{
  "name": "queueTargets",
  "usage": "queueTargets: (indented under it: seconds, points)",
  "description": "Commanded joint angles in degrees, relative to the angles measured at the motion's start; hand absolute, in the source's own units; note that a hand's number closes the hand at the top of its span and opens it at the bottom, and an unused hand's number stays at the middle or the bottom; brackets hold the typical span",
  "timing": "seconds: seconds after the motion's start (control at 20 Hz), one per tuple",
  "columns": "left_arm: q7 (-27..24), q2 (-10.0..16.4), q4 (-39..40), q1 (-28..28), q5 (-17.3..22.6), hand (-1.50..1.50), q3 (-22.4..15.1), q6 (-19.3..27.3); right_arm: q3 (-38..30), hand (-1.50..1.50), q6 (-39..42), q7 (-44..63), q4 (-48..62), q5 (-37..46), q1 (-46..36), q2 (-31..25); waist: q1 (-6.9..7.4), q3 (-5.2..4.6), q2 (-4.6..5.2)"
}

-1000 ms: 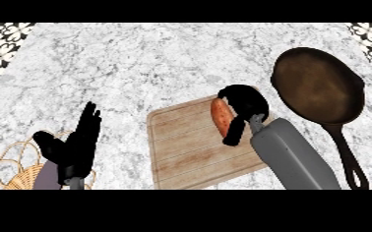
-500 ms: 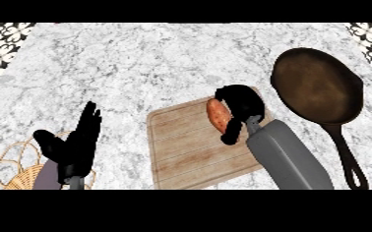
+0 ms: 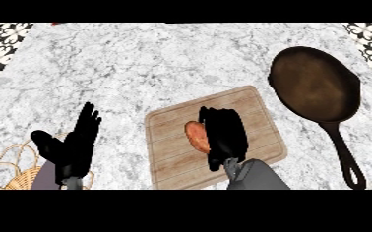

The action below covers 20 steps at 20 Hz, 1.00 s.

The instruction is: Pick the sweet potato from the cutting board and place it in the pan

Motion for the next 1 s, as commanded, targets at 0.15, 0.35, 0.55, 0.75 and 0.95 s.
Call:
queueTargets:
  seconds: [0.15,0.35,0.55,0.75,0.95]
  points:
    - [-0.06,-1.16,1.59,2.43,-0.32,0.00,-0.39,0.56,1.27,1.50,-5.59,8.54,-17.24,12.97,-1.29,-2.27,-0.90,-0.32,0.06]
    - [-1.45,-0.83,2.73,1.72,-0.11,0.00,0.01,-0.97,-0.55,1.50,-3.85,12.48,-24.11,15.49,-0.07,-1.21,-0.11,-0.30,0.50]
    - [1.06,-2.24,2.78,-0.10,-0.26,0.00,-0.47,0.43,-2.27,1.50,-1.90,14.70,-26.87,16.51,1.07,0.84,0.26,-0.28,0.67]
    - [1.66,-2.17,0.95,1.40,-1.15,0.00,-1.84,-0.18,-10.04,1.50,0.56,12.77,-26.65,12.96,-3.27,1.20,0.60,-0.28,0.72]
    - [0.44,-1.58,2.04,0.61,-0.80,0.00,-0.52,-0.89,-23.31,1.50,-4.38,4.14,-21.69,3.96,-5.17,-3.33,0.78,-0.25,0.90]
